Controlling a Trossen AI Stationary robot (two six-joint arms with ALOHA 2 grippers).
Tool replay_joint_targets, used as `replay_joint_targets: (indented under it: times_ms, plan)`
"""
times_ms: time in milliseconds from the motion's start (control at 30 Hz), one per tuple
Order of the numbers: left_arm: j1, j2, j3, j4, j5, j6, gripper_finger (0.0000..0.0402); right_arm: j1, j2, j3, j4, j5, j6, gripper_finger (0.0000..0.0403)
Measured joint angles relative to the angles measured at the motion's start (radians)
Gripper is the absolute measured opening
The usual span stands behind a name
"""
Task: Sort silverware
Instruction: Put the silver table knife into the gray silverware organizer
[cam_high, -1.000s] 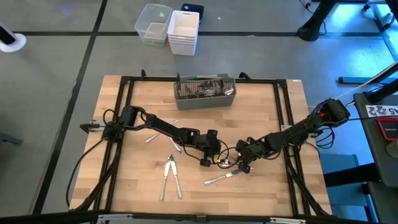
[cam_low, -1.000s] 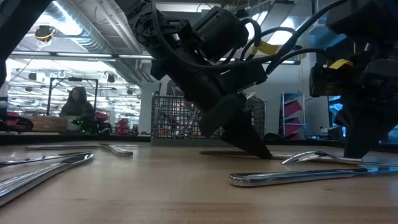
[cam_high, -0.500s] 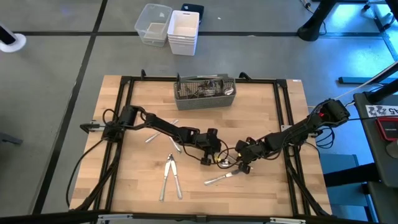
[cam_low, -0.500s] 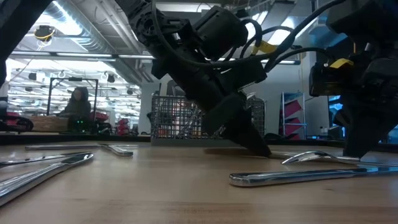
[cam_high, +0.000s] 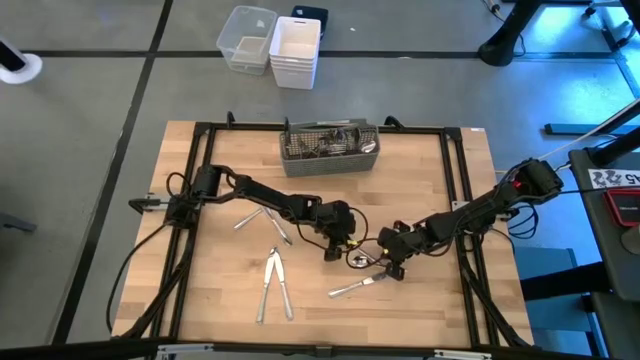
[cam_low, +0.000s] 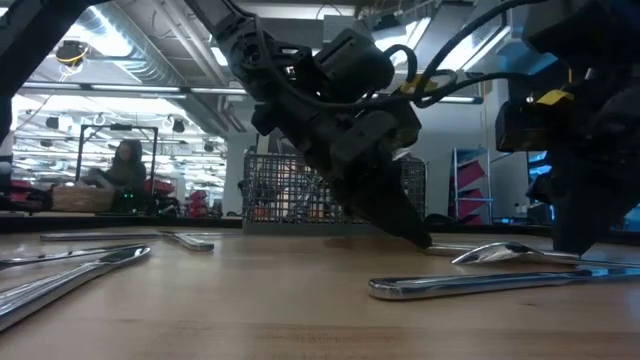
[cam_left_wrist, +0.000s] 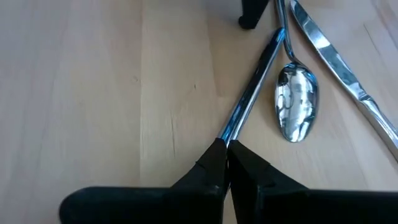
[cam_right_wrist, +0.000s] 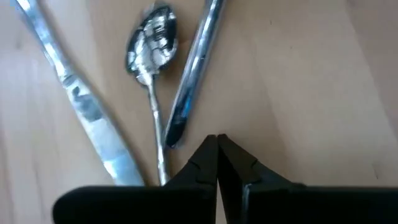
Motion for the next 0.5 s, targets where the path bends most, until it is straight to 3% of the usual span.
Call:
replay_joint_targets:
  times_ms: [367,500]
  plan:
    - [0.005,0.0,0.0,0.001,0.006,-0.062,0.0001,0.002,-0.067,-0.001,0.002,-0.001,-0.037,0.0007]
    - [0.013,0.0,-0.002,0.009,0.005,-0.128,0.0002,0.002,-0.068,-0.001,0.002,0.004,-0.032,0.0033]
